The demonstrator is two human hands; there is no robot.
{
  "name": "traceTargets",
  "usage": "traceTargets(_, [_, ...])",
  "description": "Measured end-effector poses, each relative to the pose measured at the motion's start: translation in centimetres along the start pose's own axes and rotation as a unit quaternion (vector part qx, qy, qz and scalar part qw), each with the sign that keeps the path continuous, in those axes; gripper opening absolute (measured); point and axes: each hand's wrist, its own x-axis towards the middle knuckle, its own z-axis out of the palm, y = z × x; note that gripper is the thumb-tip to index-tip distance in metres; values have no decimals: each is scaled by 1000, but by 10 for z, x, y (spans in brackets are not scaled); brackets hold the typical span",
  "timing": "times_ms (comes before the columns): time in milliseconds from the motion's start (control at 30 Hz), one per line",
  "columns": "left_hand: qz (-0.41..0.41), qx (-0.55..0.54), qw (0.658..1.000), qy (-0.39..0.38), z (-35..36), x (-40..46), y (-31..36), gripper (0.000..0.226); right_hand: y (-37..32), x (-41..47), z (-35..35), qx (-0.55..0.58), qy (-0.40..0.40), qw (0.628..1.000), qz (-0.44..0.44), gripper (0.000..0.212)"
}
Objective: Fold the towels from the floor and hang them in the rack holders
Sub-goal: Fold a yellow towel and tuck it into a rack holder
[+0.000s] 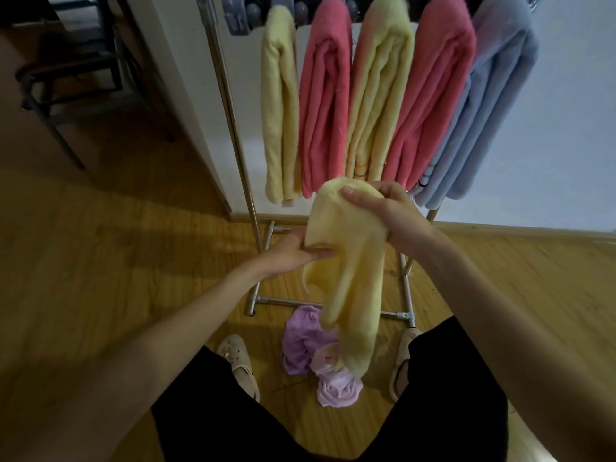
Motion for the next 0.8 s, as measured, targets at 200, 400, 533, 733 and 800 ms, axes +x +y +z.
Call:
traceTargets(200, [-12, 71, 997, 27, -11, -8, -14, 7, 7, 2, -20, 107, 79, 991, 29, 24])
traceTargets(400, [51, 73, 991, 103, -19, -16, -6, 12, 29, -6, -25, 102, 189, 975, 53, 20])
traceTargets(533, [131, 83, 984, 84, -23, -24, 17, 41, 37, -10, -28, 113, 201, 971, 64, 23])
traceTargets(733, [151, 137, 979, -13, -28, -33, 33, 26, 44, -13, -25, 68, 232, 969, 50, 23])
traceTargets(800, [142, 139, 980, -10, -30, -35, 35, 19, 47, -13, -24, 58, 236, 969, 51, 24])
